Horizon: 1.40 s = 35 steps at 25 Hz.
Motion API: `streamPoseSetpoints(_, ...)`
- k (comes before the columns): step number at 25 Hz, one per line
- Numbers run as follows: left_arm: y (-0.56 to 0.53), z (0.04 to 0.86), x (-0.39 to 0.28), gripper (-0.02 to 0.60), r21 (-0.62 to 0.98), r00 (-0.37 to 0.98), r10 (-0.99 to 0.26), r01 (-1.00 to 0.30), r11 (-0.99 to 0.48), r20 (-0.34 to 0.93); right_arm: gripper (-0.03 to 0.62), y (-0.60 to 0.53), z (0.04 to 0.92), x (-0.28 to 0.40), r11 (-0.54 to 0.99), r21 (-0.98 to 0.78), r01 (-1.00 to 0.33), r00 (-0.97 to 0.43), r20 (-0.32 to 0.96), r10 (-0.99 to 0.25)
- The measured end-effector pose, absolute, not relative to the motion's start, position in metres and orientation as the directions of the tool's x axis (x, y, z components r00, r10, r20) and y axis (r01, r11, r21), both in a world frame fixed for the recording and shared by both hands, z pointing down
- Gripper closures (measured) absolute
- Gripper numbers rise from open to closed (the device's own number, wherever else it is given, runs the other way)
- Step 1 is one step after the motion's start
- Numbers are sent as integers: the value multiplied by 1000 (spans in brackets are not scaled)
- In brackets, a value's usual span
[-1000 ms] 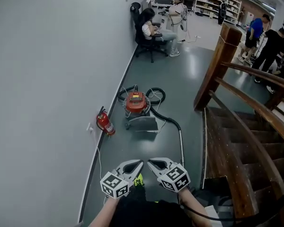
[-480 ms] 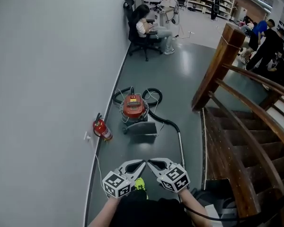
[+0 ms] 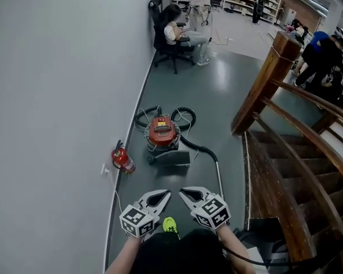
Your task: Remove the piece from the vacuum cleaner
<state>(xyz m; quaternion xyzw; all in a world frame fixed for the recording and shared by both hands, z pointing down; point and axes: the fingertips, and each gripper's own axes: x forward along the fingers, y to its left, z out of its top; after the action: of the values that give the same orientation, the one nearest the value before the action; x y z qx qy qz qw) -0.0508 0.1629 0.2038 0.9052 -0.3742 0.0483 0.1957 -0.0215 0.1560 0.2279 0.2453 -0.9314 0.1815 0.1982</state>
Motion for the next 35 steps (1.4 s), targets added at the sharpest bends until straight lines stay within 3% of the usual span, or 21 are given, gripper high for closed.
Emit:
streamPoseSetpoints(11,159,206,-49,574,322,726,-642,-686,-653,245,577,141,221,-20,836,-173,-520,-786,481,-389)
streamPoseSetpoints(35,39,224,-20,573,329,658,-671,-752,-571,341,571,26,236,-8,929,-192,-316,-837,517,-178)
